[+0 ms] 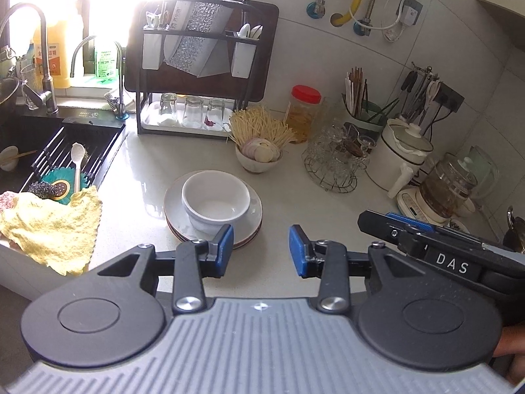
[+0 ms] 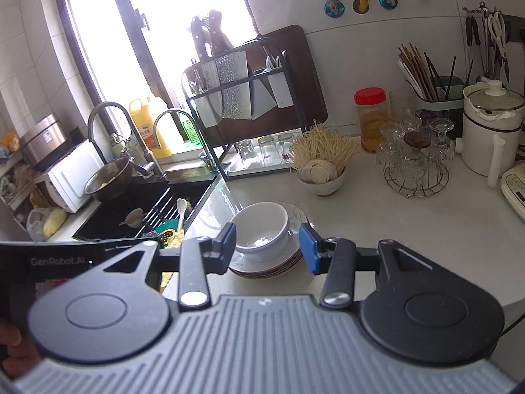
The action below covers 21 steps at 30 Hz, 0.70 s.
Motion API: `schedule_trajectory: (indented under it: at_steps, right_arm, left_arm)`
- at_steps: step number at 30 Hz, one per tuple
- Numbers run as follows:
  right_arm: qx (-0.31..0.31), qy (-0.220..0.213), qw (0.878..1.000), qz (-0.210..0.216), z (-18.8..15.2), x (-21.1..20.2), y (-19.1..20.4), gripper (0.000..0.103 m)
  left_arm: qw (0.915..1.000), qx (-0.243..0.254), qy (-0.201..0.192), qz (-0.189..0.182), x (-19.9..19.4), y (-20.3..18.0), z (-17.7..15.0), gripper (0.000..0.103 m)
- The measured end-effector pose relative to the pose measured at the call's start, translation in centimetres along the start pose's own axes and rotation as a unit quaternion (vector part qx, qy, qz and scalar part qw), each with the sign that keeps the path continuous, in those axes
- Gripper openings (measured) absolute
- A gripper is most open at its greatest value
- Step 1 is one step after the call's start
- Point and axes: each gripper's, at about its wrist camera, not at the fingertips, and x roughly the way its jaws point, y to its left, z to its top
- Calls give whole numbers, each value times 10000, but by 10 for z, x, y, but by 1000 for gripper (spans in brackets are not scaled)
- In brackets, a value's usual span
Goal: Organize plates and bowls
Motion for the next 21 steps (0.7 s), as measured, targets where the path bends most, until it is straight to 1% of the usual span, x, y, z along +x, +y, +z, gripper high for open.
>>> schedule_trajectory:
  at_steps: [8, 13, 19, 20, 21]
  right_arm:
    - [-84, 96, 9999, -69, -13, -5, -5, 46]
    - [-116, 203, 9996, -137, -25, -5, -3, 46]
    - [-121, 118, 9995, -281, -23, -8, -6, 46]
    - [-124, 101, 9994, -315, -23, -9, -6, 48]
    - [-132, 78, 9993, -327, -23, -10, -6, 52]
  left_arm:
    - [10000, 40, 16, -51, -2, -11, -12, 50]
    - [10000, -64, 73, -11, -3, -7, -20, 54]
    - [9998, -54, 126, 160, -1, -1, -22, 70]
    - [9997, -44, 126, 194, -2, -1, -22, 75]
    - [9997, -49, 126, 215, -2, -1, -23, 80]
